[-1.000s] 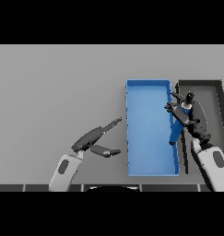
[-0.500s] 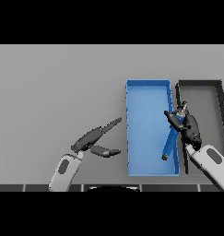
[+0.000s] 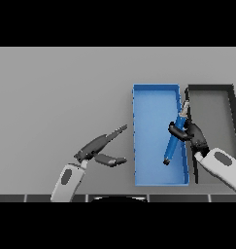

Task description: Pick up the blue pipe and place it into the blue bin.

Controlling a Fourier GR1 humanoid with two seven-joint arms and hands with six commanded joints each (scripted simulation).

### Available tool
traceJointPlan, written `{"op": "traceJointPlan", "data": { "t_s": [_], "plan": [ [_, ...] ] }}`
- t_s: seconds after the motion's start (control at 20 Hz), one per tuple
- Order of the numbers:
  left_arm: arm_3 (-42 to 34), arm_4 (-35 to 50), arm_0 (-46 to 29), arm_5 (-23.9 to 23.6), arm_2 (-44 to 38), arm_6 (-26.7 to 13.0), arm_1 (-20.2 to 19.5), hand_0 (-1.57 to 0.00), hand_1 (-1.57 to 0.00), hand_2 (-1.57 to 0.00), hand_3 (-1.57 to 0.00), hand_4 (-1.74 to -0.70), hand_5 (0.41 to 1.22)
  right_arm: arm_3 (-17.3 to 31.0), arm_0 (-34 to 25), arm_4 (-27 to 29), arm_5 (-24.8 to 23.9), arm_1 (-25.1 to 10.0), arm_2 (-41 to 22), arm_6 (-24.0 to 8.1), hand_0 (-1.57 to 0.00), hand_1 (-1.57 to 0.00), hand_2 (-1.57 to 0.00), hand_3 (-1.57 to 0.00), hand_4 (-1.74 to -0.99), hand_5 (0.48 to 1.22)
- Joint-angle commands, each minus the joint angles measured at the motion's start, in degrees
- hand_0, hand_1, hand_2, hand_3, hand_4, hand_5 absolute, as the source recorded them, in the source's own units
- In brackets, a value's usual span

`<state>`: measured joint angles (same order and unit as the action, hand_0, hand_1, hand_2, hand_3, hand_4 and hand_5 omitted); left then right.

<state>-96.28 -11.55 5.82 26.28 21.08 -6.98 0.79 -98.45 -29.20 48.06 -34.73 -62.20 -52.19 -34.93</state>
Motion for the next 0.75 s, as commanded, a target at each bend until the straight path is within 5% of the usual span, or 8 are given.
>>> {"op": "traceJointPlan", "data": {
  "t_s": [0.0, 0.3, 0.7],
  "plan": [
    [0.4, -0.1, 0.2, 0.0, 0.0, -0.1, 0.1, 0.0, 0.0, 0.0, 0.0, -0.89, 0.427, 0.3, -1.3, 0.4, 0.2, -0.4, -2.2, 0.0, -0.06, -0.06, -0.06, -0.03, -1.056, 0.817],
    [0.8, -0.9, 0.3, -0.6, 0.3, 0.2, 0.4, 0.0, 0.0, 0.0, 0.0, -0.89, 0.429, 2.4, -5.2, 1.1, 0.2, -1.1, -7.6, 0.0, -0.02, -0.01, -0.01, -0.01, -1.03, 0.682],
    [0.5, -0.7, 0.4, -0.5, 0.1, 0.7, 0.2, 0.0, 0.0, 0.0, 0.0, -0.88, 0.431, 1.5, -6.9, 2.6, 0.9, -1.8, -9.3, 0.0, -0.01, -0.01, -0.01, 0.0, -1.022, 0.643]
  ]
}}
